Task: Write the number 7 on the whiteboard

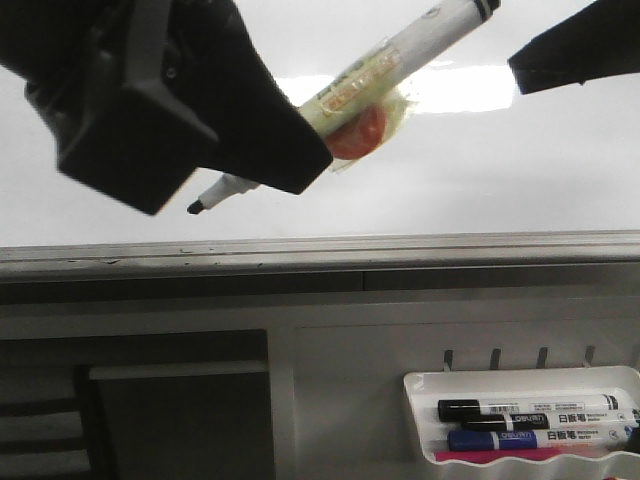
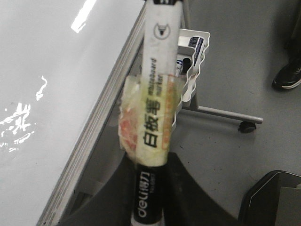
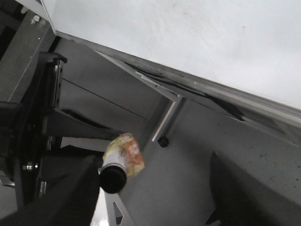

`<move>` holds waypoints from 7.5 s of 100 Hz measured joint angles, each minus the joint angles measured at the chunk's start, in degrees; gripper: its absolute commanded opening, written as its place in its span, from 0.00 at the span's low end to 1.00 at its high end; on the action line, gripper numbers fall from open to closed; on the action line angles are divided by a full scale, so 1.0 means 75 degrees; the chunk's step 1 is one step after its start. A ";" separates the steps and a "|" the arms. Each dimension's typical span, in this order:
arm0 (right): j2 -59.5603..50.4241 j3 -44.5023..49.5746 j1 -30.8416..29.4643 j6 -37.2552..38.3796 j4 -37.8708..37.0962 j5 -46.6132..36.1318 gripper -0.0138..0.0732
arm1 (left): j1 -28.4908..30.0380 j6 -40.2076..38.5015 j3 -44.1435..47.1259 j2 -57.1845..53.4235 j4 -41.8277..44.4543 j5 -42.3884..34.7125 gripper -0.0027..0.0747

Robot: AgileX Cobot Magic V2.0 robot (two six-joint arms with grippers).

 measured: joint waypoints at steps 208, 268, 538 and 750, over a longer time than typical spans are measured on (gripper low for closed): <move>-0.1724 0.0537 0.1342 -0.1353 -0.0055 -0.3913 0.10 | 0.3334 -0.0052 0.1311 -0.2611 -0.3625 -0.2473 0.70; -0.0062 0.0537 0.1342 -0.5268 0.4015 -0.4592 0.10 | 0.3334 -0.0052 0.2545 -0.3276 -0.4029 -0.4096 0.70; -0.0467 0.1017 0.1355 -0.2060 0.0914 -0.3013 0.10 | 0.2242 -0.0064 0.2172 -0.3051 -0.2406 -0.3420 0.70; -0.1752 -0.1272 0.0374 0.0003 -0.2441 -0.0684 0.66 | 0.1606 -0.0041 0.1208 -0.0912 -0.4533 -0.3649 0.01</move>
